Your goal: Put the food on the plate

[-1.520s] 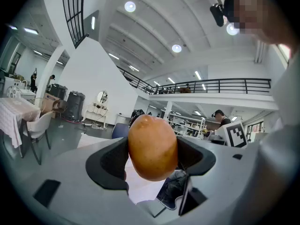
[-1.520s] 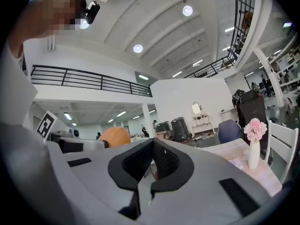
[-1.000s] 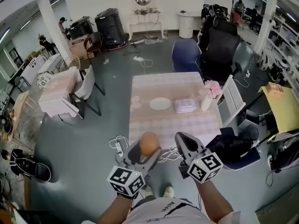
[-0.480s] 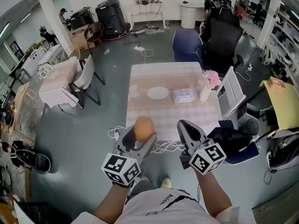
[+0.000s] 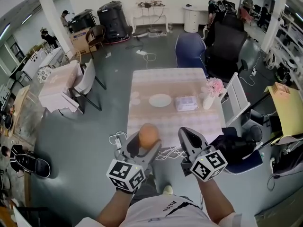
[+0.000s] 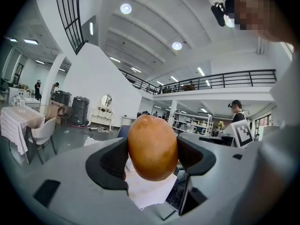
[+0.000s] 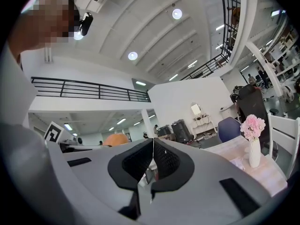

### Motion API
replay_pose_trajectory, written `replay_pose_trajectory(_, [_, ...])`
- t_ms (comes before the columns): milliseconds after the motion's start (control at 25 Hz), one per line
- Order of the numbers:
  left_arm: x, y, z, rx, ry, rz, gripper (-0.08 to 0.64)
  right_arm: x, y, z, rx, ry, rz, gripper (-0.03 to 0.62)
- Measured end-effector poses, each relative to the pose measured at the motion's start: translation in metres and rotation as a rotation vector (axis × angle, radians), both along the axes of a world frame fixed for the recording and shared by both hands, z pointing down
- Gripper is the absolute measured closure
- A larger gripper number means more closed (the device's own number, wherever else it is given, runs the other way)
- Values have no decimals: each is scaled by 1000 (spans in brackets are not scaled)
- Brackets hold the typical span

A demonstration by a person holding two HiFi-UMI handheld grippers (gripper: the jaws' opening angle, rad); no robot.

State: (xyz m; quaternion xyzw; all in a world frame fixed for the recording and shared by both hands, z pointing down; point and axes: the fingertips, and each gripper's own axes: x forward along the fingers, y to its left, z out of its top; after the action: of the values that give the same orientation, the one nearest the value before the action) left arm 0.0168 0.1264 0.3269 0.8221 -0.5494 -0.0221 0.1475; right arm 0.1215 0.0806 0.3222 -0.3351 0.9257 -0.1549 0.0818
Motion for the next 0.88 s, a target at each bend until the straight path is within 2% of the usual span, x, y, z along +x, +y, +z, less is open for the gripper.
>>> replay_pose_trajectory(400, [-22,-63,25,-26,-13,51,235,-26,-55,15,-18,18,45,575])
replay_pose_trajectory(720, [-68,-139,43,-33,-67,111,235,-74,-121,23,-18,37,111,575])
replay_pose_trajectory(880, [-82,-173,58,-46,-96,172,235,-94,-150,29,-12,50,154,575])
